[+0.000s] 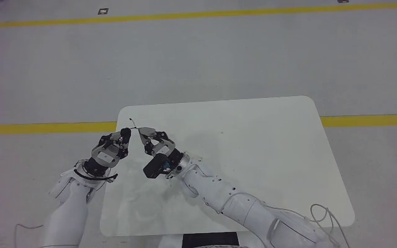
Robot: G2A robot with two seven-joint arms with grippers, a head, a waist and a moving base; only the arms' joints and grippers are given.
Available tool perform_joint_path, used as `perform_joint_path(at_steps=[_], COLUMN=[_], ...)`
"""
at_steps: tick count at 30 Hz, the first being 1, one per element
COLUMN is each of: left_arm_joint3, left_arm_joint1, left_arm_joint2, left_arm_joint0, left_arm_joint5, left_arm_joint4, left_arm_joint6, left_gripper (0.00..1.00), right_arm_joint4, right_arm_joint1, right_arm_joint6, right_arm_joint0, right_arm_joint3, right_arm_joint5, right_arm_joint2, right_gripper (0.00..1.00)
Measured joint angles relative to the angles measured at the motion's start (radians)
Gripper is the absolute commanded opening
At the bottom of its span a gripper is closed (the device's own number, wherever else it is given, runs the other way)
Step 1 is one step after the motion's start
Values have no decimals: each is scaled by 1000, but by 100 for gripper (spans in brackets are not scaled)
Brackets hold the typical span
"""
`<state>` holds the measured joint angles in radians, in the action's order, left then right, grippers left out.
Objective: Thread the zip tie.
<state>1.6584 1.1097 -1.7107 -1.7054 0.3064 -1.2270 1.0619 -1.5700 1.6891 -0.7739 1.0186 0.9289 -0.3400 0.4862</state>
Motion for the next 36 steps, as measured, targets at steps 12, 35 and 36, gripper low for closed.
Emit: perform_joint_path(at_steps=[12,35,36], left_arm_joint3=[0,0,0], left_arm_joint1=[0,0,0], left_arm_joint2=[0,0,0], left_arm_joint0=[0,0,0], left_arm_joint5=[0,0,0], left_arm_joint4=[0,0,0], left_arm_joint6=[0,0,0], left_gripper=[0,0,0], right_arm_joint4=[0,0,0], right_arm_joint1=[-2,0,0], right_arm_joint6=[8,44,46], right_arm_joint0=[1,14,14], right_arm_joint3=[-25,-81,-85], right_arm_joint5=[0,0,0], right_arm_joint2=[-3,-7,-7], right_gripper=[0,0,0])
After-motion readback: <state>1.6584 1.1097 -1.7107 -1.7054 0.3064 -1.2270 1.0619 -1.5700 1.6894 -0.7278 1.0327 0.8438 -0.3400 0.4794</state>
